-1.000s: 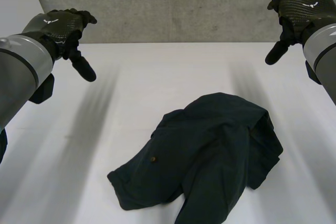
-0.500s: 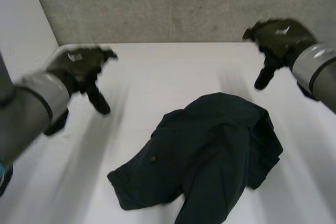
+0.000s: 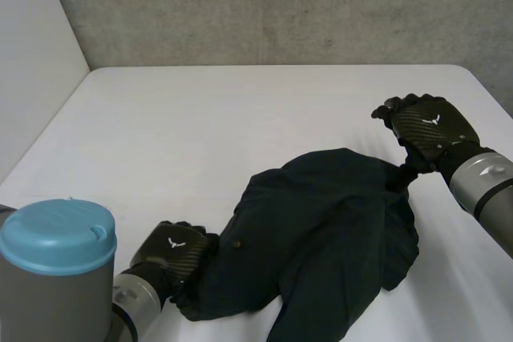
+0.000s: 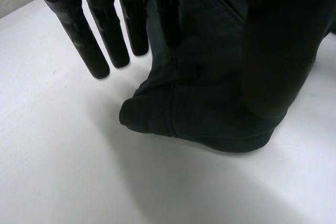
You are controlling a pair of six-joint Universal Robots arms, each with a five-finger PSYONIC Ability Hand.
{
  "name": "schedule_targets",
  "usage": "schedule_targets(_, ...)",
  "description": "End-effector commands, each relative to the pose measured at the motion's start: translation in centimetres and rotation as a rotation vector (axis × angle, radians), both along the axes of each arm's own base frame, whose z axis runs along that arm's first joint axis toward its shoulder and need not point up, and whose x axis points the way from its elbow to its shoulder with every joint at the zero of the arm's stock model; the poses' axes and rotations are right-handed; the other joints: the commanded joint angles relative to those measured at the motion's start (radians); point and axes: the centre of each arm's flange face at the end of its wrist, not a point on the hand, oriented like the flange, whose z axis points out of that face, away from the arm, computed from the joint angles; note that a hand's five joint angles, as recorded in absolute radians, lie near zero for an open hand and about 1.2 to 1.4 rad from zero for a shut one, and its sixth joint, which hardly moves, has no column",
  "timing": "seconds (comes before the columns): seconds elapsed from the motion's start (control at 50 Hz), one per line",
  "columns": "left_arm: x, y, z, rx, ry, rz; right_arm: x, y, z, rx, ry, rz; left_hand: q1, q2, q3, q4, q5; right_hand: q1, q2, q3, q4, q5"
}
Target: Fold the shorts.
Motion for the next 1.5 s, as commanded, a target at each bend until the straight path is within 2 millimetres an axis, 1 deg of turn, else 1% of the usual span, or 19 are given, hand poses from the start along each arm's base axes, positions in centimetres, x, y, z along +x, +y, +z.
schedule_targets(0.02, -0.4, -0.8, -1.1, -0.02, -0.016, 0.01, 0.0, 0.2, -0.1, 0.007, 0.002, -0.001, 0.77, 0.779, 0.781, 0.784, 0.783, -0.031, -0.051, -0.035, -0.059, -0.069)
schedule_targets(0.04, -0.4, -1.0, -1.1, -0.027, -0.016, 0.016, 0.0, 0.2, 0.1, 0.002, 0.001, -0.001, 0.903, 0.913, 0.914, 0.917, 0.917, -0.031, -0.051, -0.035, -0.059, -0.069)
schedule_targets(0.14, -0.7, -2.3, 0.3, -0.108, 0.009, 0.059, -0.2, 0.5, 1.2, -0.035, -0.006, -0.012, 0.905, 0.914, 0.916, 0.919, 0.918, -0.031, -0.051, -0.035, -0.059, -0.069)
schedule_targets(0.22, 0.2, -5.4, 3.3, -0.254, 0.032, 0.159, -0.4, 0.5, 1.9, -0.051, -0.023, -0.025, 0.905, 0.914, 0.916, 0.919, 0.918, -0.031, -0.051, -0.035, -0.059, -0.069)
schedule_targets(0.24, 1.3, -7.3, 4.9, -0.326, 0.021, 0.214, -0.5, 0.5, 2.3, -0.059, -0.036, -0.031, 0.905, 0.914, 0.916, 0.919, 0.918, -0.031, -0.051, -0.035, -0.059, -0.069)
schedule_targets(0.3, 3.1, -9.9, 7.1, -0.433, -0.011, 0.278, -0.8, 0.2, 2.8, -0.064, -0.056, -0.049, 0.905, 0.914, 0.916, 0.919, 0.918, -0.031, -0.051, -0.035, -0.059, -0.069)
schedule_targets(0.36, 4.3, -13.1, 11.3, -0.629, -0.03, 0.335, -1.6, -0.2, 3.4, -0.071, -0.079, -0.078, 0.905, 0.914, 0.916, 0.919, 0.918, -0.031, -0.051, -0.035, -0.059, -0.069)
schedule_targets(0.5, 3.5, -15.3, 18.7, -0.895, 0.094, 0.374, -2.1, -0.4, 4.7, -0.051, -0.194, -0.104, 0.905, 0.914, 0.916, 0.919, 0.918, -0.031, -0.051, -0.035, -0.059, -0.069)
schedule_targets(0.6, 2.0, -16.0, 22.1, -0.986, 0.189, 0.361, -2.2, -0.3, 4.6, -0.024, -0.203, -0.103, 0.905, 0.914, 0.916, 0.919, 0.918, -0.031, -0.051, -0.035, -0.059, -0.069)
schedule_targets(0.74, -6.7, -13.4, 19.9, -0.899, 0.344, 0.146, -2.5, -0.5, 4.3, -0.02, -0.198, -0.125, 0.905, 0.914, 0.916, 0.919, 0.918, -0.031, -0.051, -0.035, -0.059, -0.069)
schedule_targets(0.84, -13.4, -8.9, 13.8, -0.762, 0.338, -0.102, -2.9, -0.8, 4.1, -0.017, -0.196, -0.14, 0.876, 0.885, 0.887, 0.89, 0.889, -0.031, -0.051, -0.035, -0.059, -0.069)
schedule_targets(0.88, -14.8, -7.5, 12.2, -0.727, 0.332, -0.174, -3.2, -1.1, 4.1, -0.017, -0.196, -0.156, 0.765, 0.774, 0.776, 0.779, 0.778, -0.031, -0.051, -0.035, -0.059, -0.069)
schedule_targets(0.9, -15.9, -6.1, 10.5, -0.691, 0.325, -0.235, -3.7, -1.4, 4.0, -0.014, -0.195, -0.173, 0.572, 0.582, 0.583, 0.586, 0.586, -0.031, -0.051, -0.035, -0.059, -0.069)
schedule_targets(1.0, -17.6, -3.0, 7.0, -0.62, 0.284, -0.336, -4.5, -2.1, 3.8, -0.01, -0.192, -0.201, 0.034, 0.043, 0.044, 0.048, 0.047, -0.031, -0.051, -0.035, -0.059, -0.069)
schedule_targets(1.1, -17.1, -2.1, 6.3, -0.592, 0.257, -0.352, -4.5, -2.4, 3.5, -0.008, -0.172, -0.19, -0.317, -0.308, -0.306, -0.303, -0.304, -0.031, -0.051, -0.035, -0.059, -0.069)
schedule_targets(1.18, -15.3, -2.4, 8.2, -0.598, 0.242, -0.324, -4.1, -2.3, 3.0, -0.015, -0.107, -0.157, -0.317, -0.308, -0.306, -0.303, -0.304, -0.031, -0.051, -0.035, -0.059, -0.069)
schedule_targets(1.3, -9.8, -4.0, 11.6, -0.6, 0.203, -0.191, -3.1, -2.0, 2.1, -0.072, 0.077, -0.015, -0.317, -0.308, -0.306, -0.303, -0.304, -0.031, -0.051, -0.035, -0.059, -0.069)
schedule_targets(1.42, -5.3, -4.3, 11.3, -0.579, 0.135, -0.057, -1.7, -1.7, 0.5, -0.076, 0.179, 0.139, -0.296, -0.286, -0.285, -0.282, -0.283, -0.031, -0.051, -0.035, -0.059, -0.069)
schedule_targets(1.5, -4.4, -4.5, 10.6, -0.56, 0.111, -0.028, 0.2, -1.8, -0.9, -0.039, 0.163, 0.216, -0.284, -0.275, -0.273, -0.27, -0.271, 0.006, -0.015, 0.002, -0.023, -0.033)
